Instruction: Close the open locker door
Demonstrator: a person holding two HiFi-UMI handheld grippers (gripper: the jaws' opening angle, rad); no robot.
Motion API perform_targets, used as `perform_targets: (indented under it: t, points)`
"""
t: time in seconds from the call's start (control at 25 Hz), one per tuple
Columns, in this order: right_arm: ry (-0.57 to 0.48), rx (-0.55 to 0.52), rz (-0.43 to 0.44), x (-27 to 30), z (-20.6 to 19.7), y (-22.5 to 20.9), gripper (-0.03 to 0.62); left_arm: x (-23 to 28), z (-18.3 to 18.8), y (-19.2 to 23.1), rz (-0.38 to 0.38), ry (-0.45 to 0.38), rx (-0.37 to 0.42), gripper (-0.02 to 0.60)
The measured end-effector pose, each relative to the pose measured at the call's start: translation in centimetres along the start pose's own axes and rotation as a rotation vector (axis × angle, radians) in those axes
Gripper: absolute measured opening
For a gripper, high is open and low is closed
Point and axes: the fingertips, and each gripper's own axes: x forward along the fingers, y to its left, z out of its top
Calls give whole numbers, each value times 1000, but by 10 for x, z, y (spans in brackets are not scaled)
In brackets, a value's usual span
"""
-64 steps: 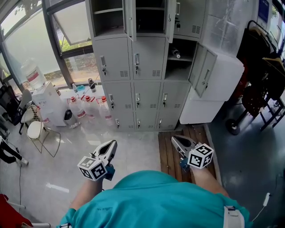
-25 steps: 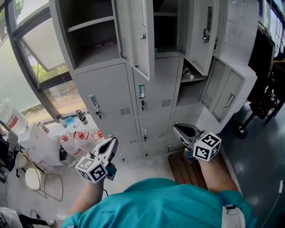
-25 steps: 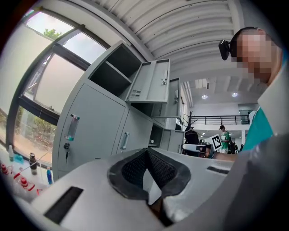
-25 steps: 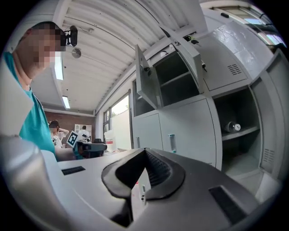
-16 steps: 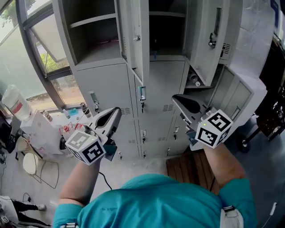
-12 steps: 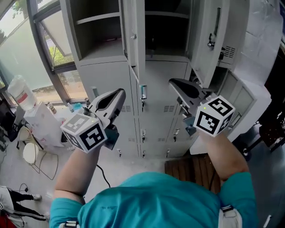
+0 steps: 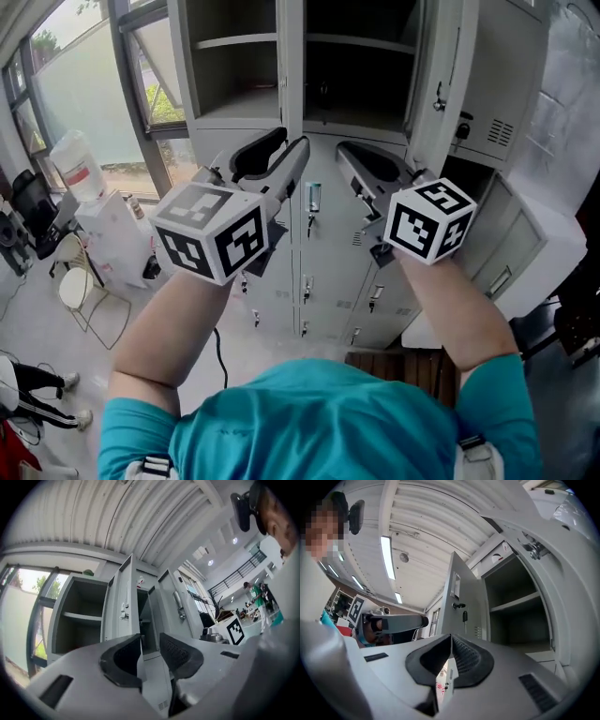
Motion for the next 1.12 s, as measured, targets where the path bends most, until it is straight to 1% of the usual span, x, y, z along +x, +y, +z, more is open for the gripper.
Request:
perform_targets:
  t: [0.08,0.16,0.24,0.36,0.48,0.56,0.6,0.64,0.72,0.8,0.92,1.0,1.12]
  points:
    - [-4,-1,14,-2,1,1,-2,6,-1,-1,51,14,62,110]
    - [-8,-3,23,-5,3,1,-2,10,-1,-1,94,24,107,110]
    - [-14,-11,31,-7,6,0,-2,12,1,-3,118,27,130,110]
    - [-16,-21,55,-3,10,1,-2,11,4,-7,134,20,144,110]
    - [-9,-14,130,12,10,12,-2,5,5,-8,151,17,147,110]
    - [-26,-7,184,23,18,20,2,-1,5,-5,167,16,144,110]
    - [-43,-8,206,27,27,22,20,-4,5,-3,176,13,142,110]
    - [-64,-12,224,30,38,25,58,-8,6,0,186,9,139,110]
    - [-108,-28,249,37,65,30,106,-16,6,6,201,3,132,109]
    - [-144,-50,250,47,95,31,127,-23,7,13,210,-2,120,102]
    - [-174,-91,199,63,129,21,143,-33,6,22,216,-12,93,63]
    - [-168,-101,175,74,139,14,143,-38,4,30,216,-17,78,13]
    - [-145,-80,192,88,138,11,141,-46,0,43,204,-19,61,5]
